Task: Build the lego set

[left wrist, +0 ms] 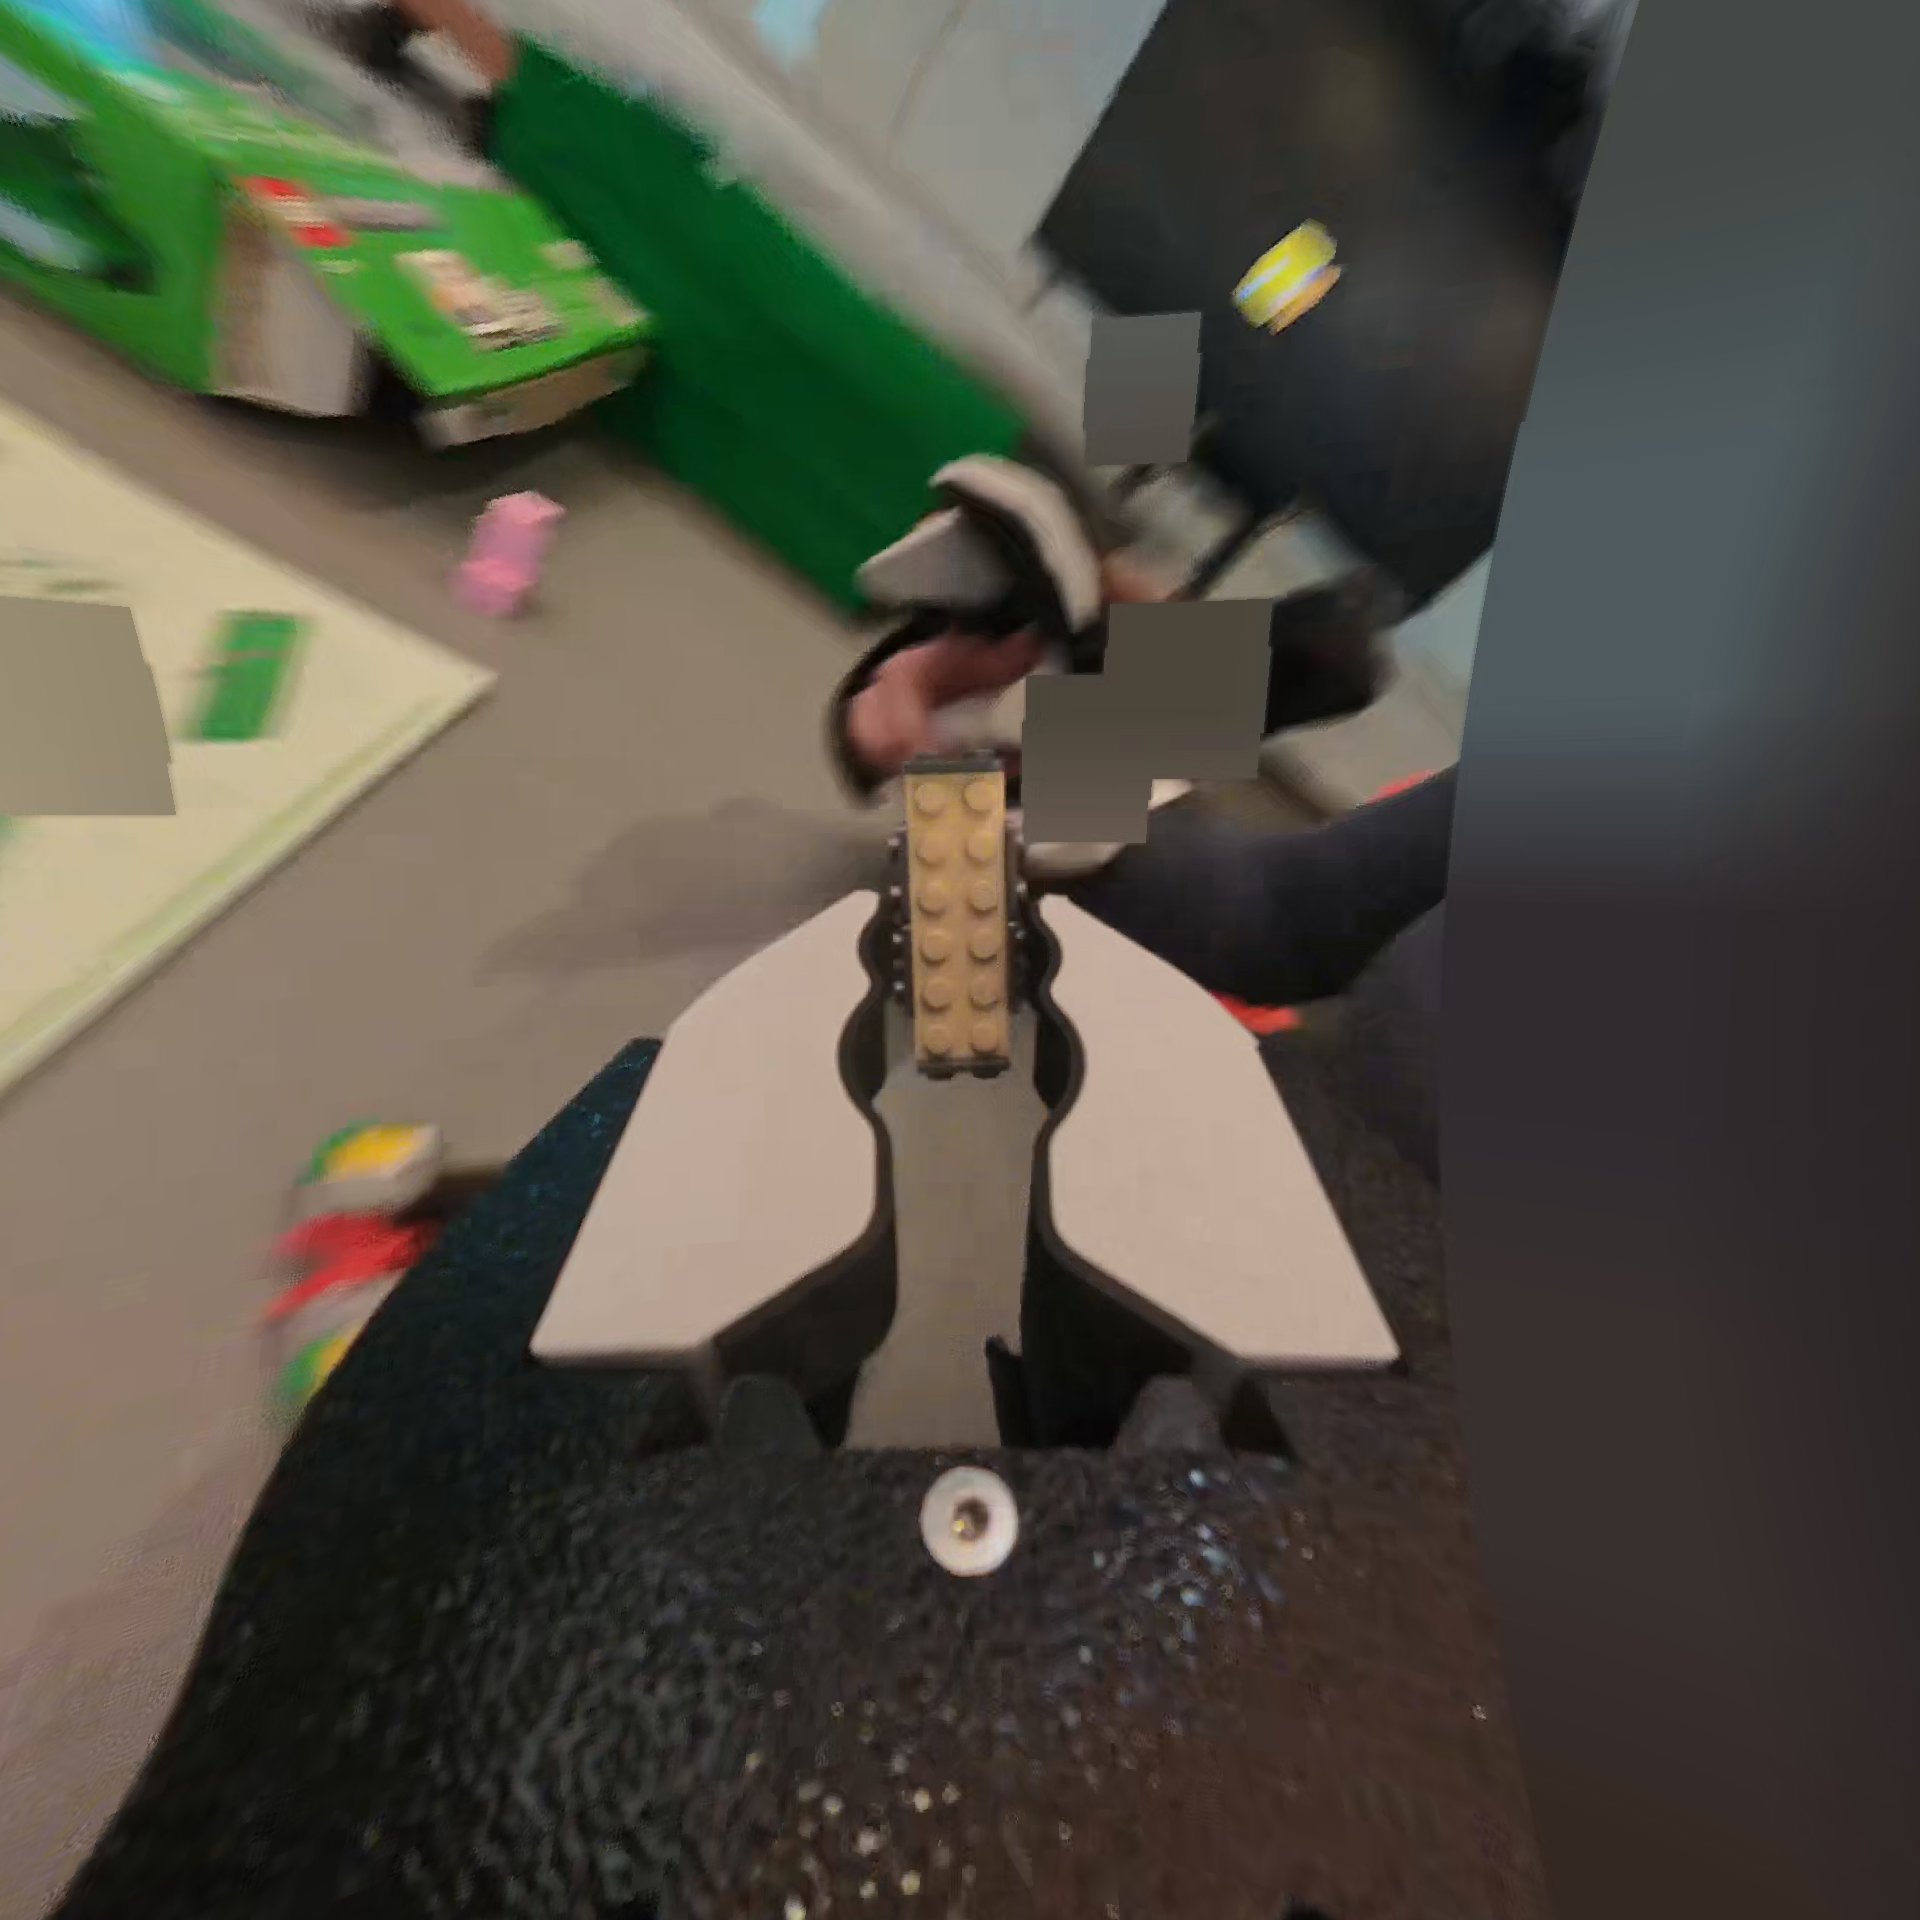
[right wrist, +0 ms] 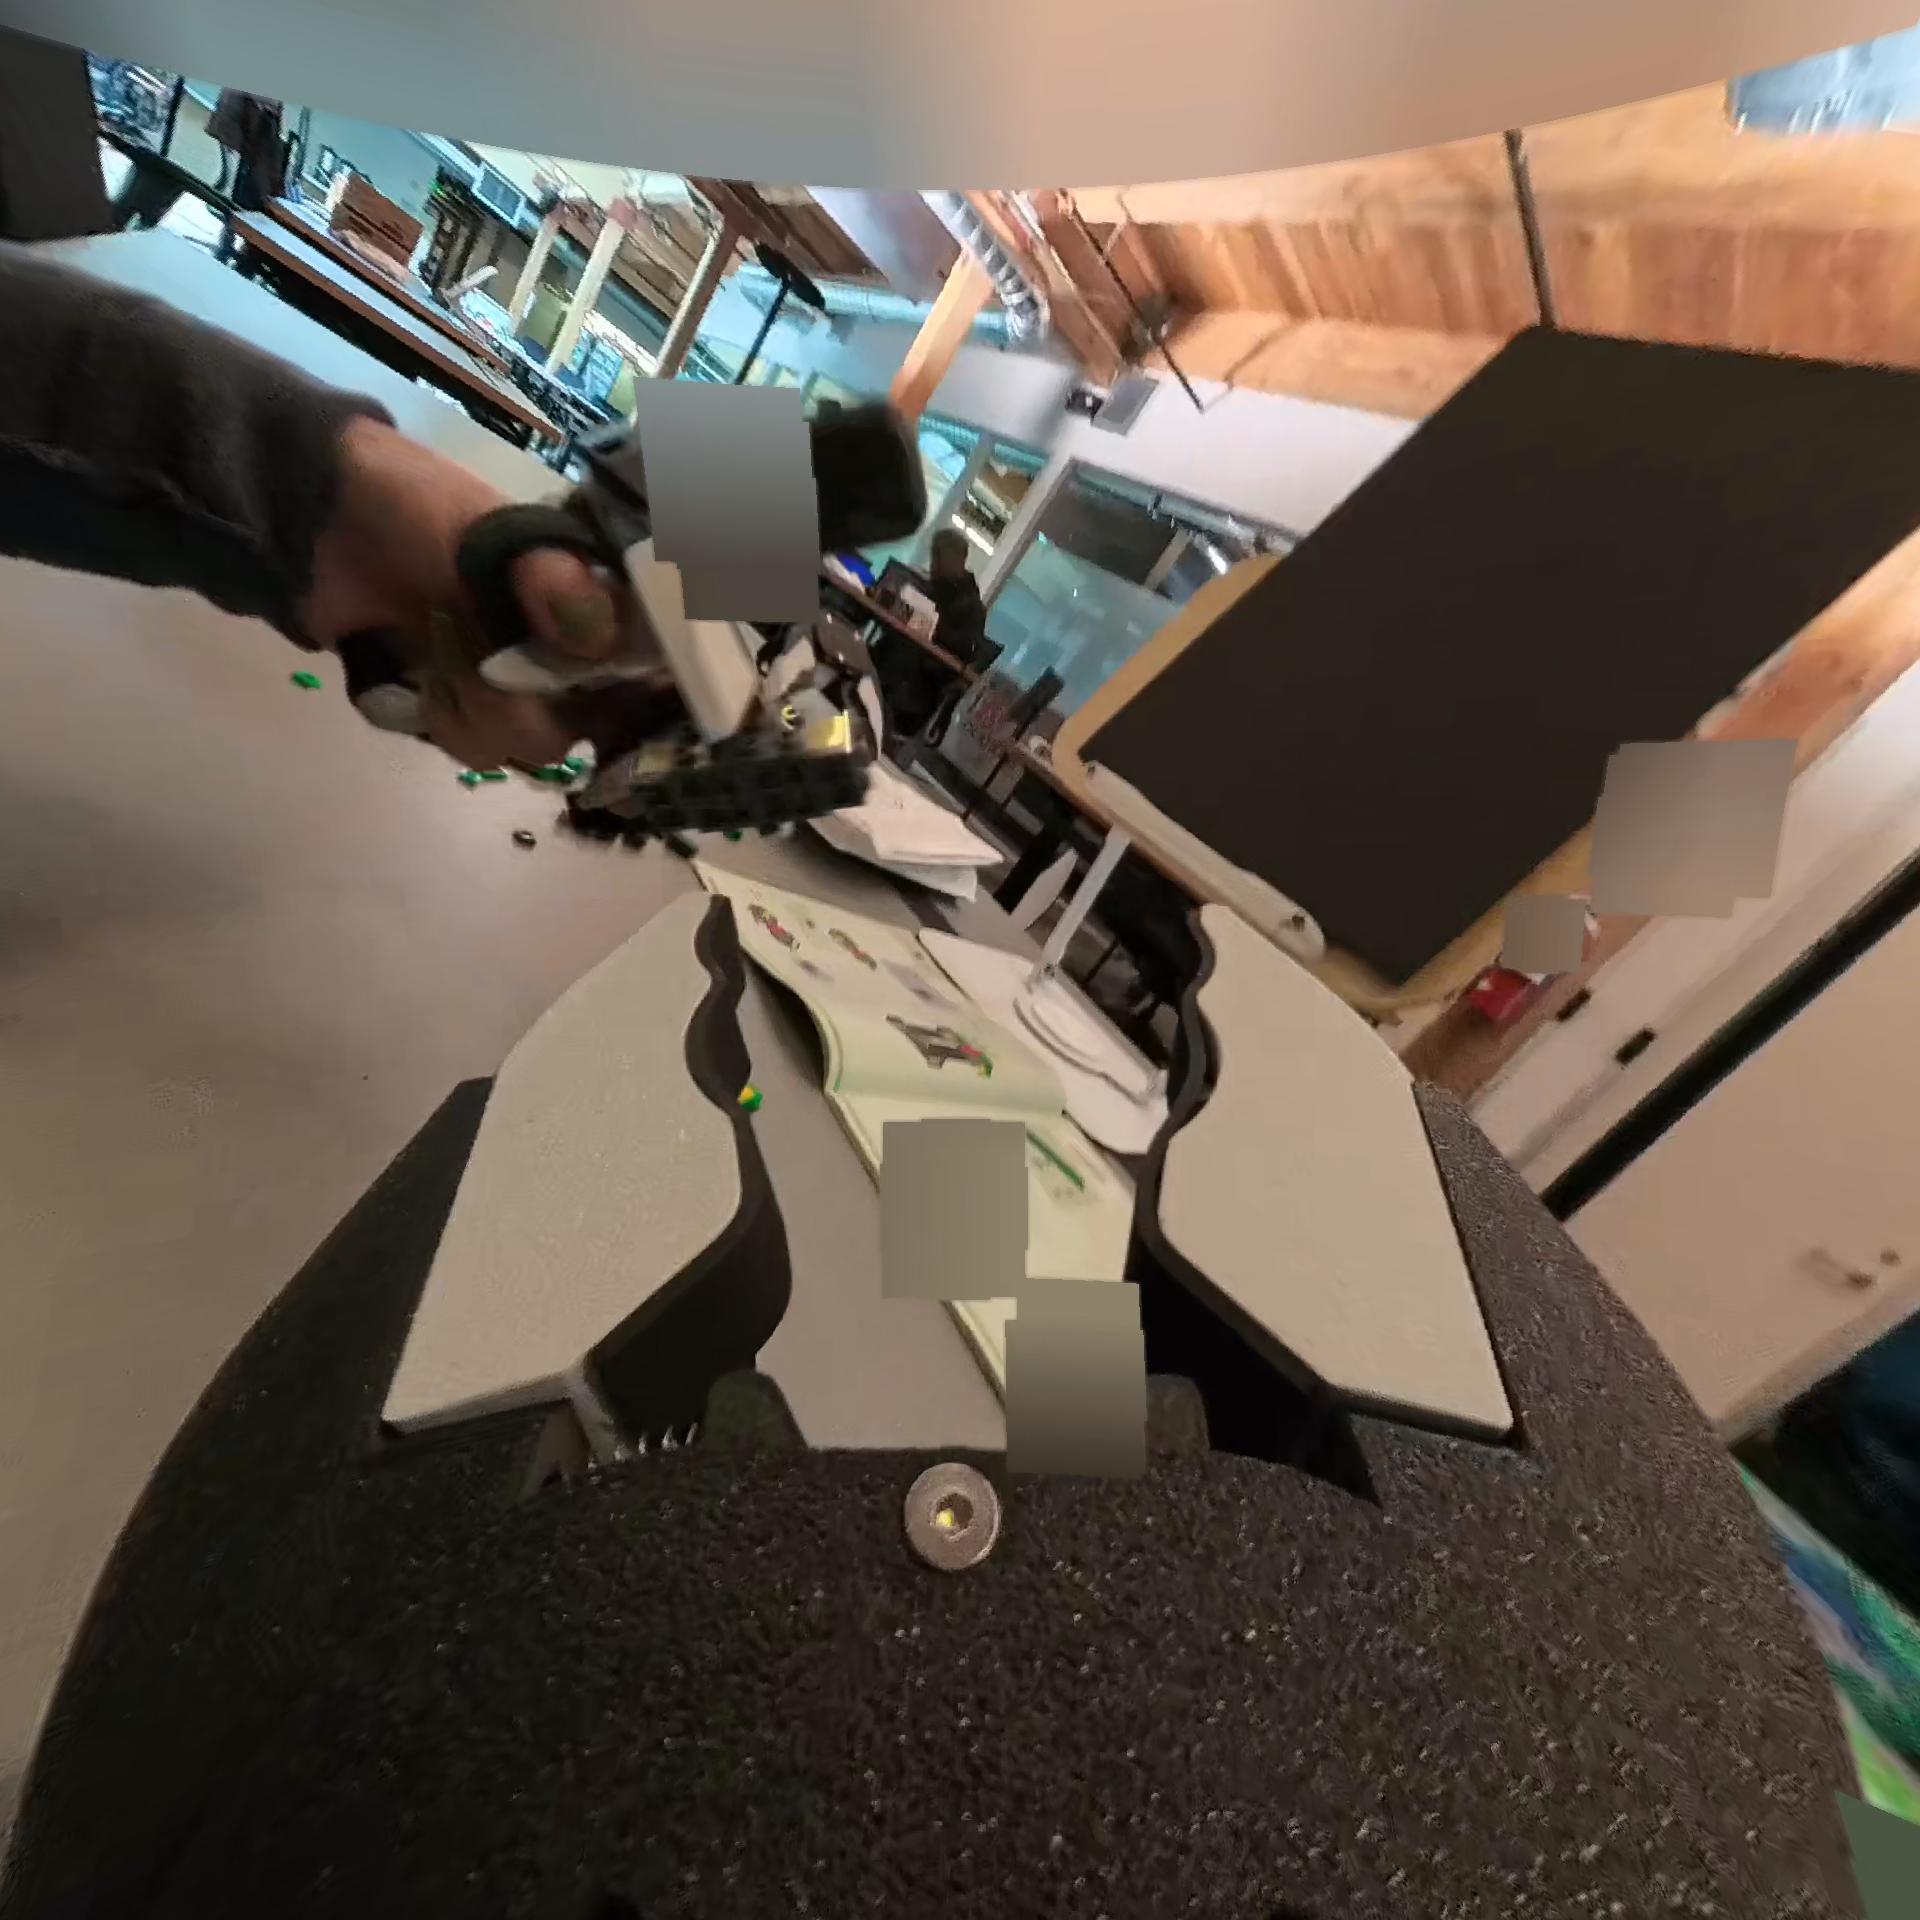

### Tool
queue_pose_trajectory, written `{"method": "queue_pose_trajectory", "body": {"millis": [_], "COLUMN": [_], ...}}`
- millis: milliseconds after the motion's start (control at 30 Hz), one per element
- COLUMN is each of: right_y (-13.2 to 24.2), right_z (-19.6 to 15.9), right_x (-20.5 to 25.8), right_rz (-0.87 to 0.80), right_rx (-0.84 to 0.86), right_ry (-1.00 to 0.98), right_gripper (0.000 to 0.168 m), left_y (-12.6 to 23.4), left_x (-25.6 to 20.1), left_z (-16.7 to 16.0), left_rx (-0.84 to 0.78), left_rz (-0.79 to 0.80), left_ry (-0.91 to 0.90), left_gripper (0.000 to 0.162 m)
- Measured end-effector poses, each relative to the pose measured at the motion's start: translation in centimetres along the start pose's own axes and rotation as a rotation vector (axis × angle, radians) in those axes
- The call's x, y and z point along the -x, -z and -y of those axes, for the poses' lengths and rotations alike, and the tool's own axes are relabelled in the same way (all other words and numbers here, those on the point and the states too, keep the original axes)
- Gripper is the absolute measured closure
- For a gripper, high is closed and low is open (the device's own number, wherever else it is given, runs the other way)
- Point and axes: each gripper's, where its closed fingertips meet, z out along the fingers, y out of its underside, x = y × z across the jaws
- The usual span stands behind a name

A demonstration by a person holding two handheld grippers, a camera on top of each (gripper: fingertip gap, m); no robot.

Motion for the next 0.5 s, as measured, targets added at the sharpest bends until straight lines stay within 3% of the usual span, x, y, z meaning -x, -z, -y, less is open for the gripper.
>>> {"method": "queue_pose_trajectory", "body": {"millis": [33, 133, 267, 400, 500], "right_y": [0.1, -0.1, -1.2, -2.0, -2.3], "right_z": [-0.4, -1.2, -1.9, -2.3, -2.7], "right_x": [0.0, 0.6, 2.5, 4.3, 5.3], "right_rz": [0.009, 0.040, 0.103, 0.167, 0.216], "right_rx": [0.013, 0.055, 0.097, 0.123, 0.148], "right_ry": [-0.020, -0.062, -0.083, -0.081, -0.109], "right_gripper": [0.094, 0.100, 0.104, 0.106, 0.109], "left_y": [1.1, 4.5, 8.7, 10.2, 10.1], "left_x": [1.2, 4.0, 7.2, 8.6, 9.0], "left_z": [-0.8, -3.5, -7.7, -10.5, -11.0], "left_rx": [0.066, 0.295, 0.607, 0.737, 0.730], "left_rz": [0.126, 0.417, 0.688, 0.757, 0.742], "left_ry": [-0.075, -0.235, -0.288, -0.237, -0.210], "left_gripper": [0.139, 0.139, 0.139, 0.139, 0.138]}}
